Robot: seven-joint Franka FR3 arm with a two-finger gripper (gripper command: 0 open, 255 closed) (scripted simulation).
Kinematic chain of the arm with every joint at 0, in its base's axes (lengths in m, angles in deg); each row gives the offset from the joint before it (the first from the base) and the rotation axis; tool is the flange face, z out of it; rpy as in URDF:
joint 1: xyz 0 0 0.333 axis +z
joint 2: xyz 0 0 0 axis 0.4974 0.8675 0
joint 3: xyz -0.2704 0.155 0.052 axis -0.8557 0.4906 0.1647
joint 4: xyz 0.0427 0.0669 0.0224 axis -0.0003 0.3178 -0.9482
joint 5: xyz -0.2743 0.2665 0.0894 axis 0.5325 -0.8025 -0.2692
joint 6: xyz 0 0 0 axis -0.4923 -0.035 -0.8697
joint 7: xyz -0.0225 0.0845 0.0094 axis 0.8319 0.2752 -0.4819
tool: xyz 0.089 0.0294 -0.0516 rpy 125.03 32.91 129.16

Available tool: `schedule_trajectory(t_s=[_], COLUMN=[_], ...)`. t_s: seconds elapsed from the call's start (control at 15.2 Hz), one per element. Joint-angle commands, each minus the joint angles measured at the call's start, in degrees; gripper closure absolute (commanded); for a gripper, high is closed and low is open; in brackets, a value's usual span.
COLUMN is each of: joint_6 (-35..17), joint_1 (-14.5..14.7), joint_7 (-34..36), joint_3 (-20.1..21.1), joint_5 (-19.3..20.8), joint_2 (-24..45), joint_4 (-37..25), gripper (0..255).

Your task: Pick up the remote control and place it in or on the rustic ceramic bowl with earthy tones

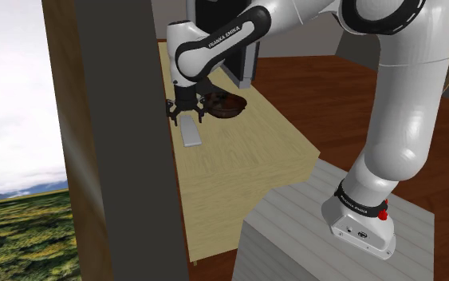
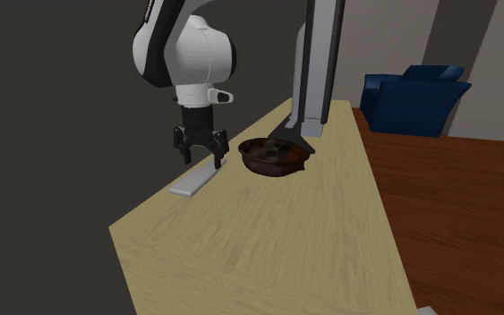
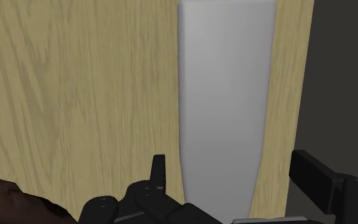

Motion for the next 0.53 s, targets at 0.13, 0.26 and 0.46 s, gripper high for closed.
schedule_trajectory(t_s=[0.13, 0.26, 0.46], joint_6=[-3.0, -3.0, -3.0], joint_1=[0.2, 0.2, 0.2], joint_7=[0.6, 0.6, 0.6], joint_3=[-0.4, -0.4, -0.4], joint_5=[0.8, 0.8, 0.8], joint_2=[1.8, 1.8, 1.8], joint_4=[1.3, 1.3, 1.3], gripper=[0, 0, 0])
